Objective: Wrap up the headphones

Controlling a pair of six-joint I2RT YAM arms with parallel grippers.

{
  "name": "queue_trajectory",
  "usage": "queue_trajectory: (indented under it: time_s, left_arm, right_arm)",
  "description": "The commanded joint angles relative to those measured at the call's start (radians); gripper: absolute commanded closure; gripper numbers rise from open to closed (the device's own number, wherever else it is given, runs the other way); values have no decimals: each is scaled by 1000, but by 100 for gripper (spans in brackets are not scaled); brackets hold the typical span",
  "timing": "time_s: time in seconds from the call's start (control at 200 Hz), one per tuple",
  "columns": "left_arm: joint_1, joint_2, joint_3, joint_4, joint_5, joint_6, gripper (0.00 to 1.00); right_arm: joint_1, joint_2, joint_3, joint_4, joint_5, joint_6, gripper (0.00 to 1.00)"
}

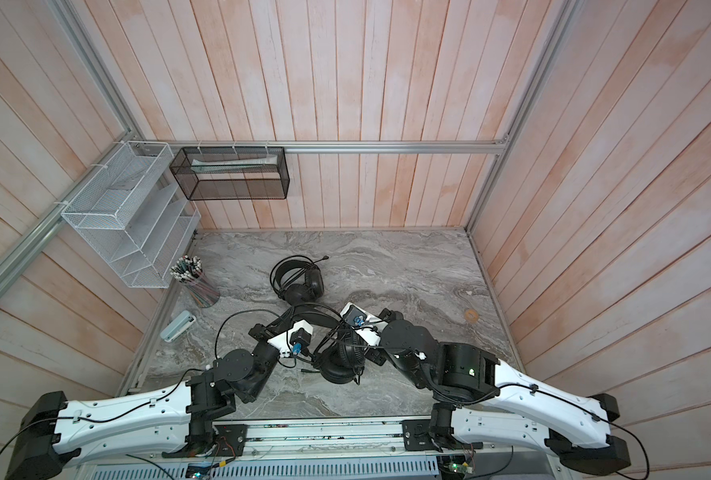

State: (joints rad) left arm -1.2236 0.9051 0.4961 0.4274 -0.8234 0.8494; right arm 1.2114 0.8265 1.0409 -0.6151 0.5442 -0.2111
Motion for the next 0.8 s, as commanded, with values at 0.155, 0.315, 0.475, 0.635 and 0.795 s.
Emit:
queue_trajectory:
  time_s: [0.155,0.315,0.475,0.635,0.795]
  left_arm:
    - [-16,-30,-43,-155,-5,62,100]
    - [-32,-24,-50,-158,0,64,100]
    - [-42,-58,-53,-167,5,52,100]
    - [-48,-90,-51,-175,12,38,100]
    - [-60,-88,-51,-180,16,31,100]
  right_arm:
    - [-170,1,24,184,-21,23,100]
    - [-175,36,40,217,-19,31,100]
    - [-188,50,35,265,-17,35,100]
    - [-200,87,34,270,-17,49,100]
    - [-200,74,19,311,-53,59,100]
